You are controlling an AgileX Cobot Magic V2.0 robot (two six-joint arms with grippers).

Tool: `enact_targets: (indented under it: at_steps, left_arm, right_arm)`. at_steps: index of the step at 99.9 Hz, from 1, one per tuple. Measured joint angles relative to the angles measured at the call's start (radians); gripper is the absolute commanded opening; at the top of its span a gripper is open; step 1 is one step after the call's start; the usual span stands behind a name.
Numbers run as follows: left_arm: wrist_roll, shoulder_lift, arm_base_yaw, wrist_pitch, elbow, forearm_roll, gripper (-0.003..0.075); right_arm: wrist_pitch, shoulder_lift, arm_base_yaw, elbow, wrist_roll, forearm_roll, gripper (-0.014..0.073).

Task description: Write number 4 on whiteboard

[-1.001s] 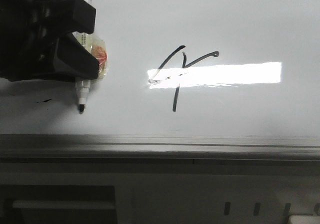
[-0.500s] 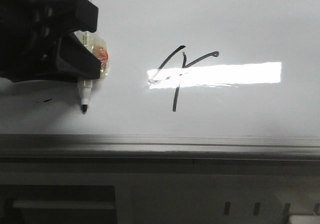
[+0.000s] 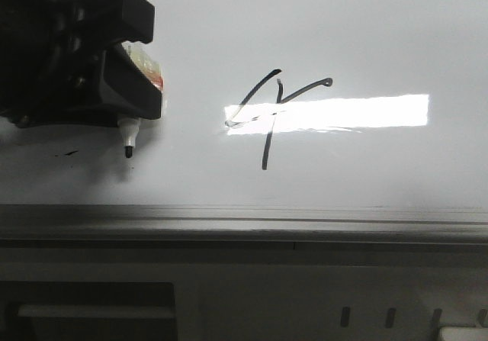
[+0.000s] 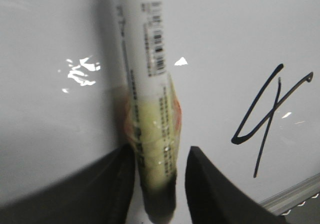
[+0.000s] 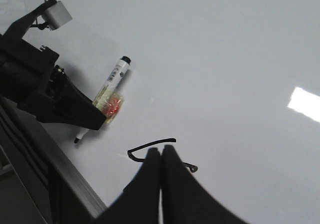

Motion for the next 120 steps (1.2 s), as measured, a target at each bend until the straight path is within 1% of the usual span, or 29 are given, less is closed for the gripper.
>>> enact_targets:
  at_steps: [6, 27, 34, 50, 57, 87, 104, 111, 120]
  left_arm:
    - [0.000, 0.000, -0.002, 0.007, 0.000, -0.004, 0.0421]
    - [0.000, 0.000, -0.007, 0.009, -0.002, -0.009, 0.0423]
    - [0.000, 0.000, -0.007, 0.009, -0.002, -0.014, 0.0437]
    - [0.000, 0.000, -0.011, 0.013, -0.005, -0.020, 0.0521]
    - [0.000, 0.000, -0.012, 0.018, -0.005, -0.022, 0.0538]
    - [0.000, -0.019, -0.012, 0.005, -0.003, -0.028, 0.0536]
    - [0.000, -0.081, -0.008, -0.087, 0.009, -0.032, 0.0531]
    - [0.000, -0.111, -0.004, -0.133, 0.011, -0.032, 0.0515]
    - [0.002, -0.145, 0.005, -0.172, 0.020, -0.036, 0.0476]
  right_arm:
    - [0.000, 0.000, 0.000, 0.000, 0.000, 0.000, -0.0071]
    - [0.000, 0.000, 0.000, 0.000, 0.000, 0.000, -0.0071]
    - [0.000, 0.000, 0.000, 0.000, 0.000, 0.000, -0.0071]
    - [0.000, 0.000, 0.000, 0.000, 0.003, 0.000, -0.0071]
    - [0.000, 0.000, 0.000, 0.000, 0.003, 0.000, -0.0071]
    - [0.000, 0.000, 0.000, 0.000, 0.003, 0.000, -0.0071]
    - [0.002, 0.000, 0.000, 0.000, 0.003, 0.000, -0.0071]
    - [0.004, 0.000, 0.000, 0.000, 0.003, 0.000, -0.0071]
    - [0.006, 0.000, 0.000, 0.000, 0.003, 0.000, -0.0071]
